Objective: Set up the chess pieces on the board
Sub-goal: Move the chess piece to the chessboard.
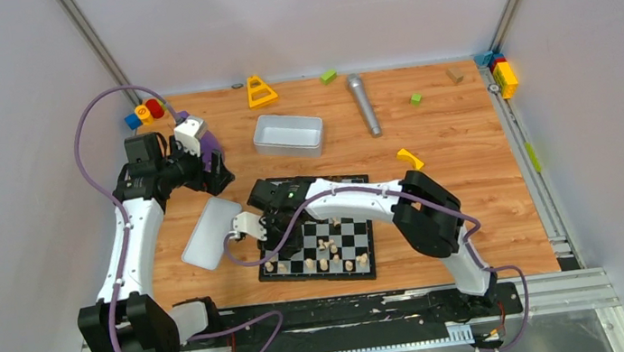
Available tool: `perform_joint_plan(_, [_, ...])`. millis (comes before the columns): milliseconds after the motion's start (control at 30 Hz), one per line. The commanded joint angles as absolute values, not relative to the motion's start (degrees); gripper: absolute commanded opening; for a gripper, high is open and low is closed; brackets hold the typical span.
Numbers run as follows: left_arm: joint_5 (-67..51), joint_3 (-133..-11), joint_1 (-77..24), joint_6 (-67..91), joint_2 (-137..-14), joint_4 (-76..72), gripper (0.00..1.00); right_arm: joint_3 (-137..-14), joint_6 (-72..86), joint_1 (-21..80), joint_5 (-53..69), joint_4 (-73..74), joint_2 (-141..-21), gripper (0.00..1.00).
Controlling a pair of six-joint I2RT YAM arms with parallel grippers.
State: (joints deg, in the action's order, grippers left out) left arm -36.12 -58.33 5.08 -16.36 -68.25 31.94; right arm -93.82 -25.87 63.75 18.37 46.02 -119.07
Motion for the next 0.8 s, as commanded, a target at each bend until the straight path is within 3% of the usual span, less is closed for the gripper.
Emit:
perform_joint_plan(0, [-36.3,-58.5,5.4,-15.9,-66.5,30.4,1.00,-96.9,-26.7,64.2,18.0,45.0,-120.2,0.00])
perform_joint_plan(500, [-36.4,-58.4,5.4,-15.9,-66.6,30.2,1.00,-98.4,-26.6,64.5,18.5,45.0,-121.5,0.03])
perform_joint_plan(633, [-36.4,-58.4,5.4,-16.0,-66.5,30.2,1.00,-97.9,-26.6,64.5,17.6,45.1,-121.3,0.14])
perform_joint_plan(767, [-36.3,-58.4,5.4,-16.2,-66.3,30.2,1.00,-97.7,-26.5,64.5,16.1,45.2,-120.1,0.37])
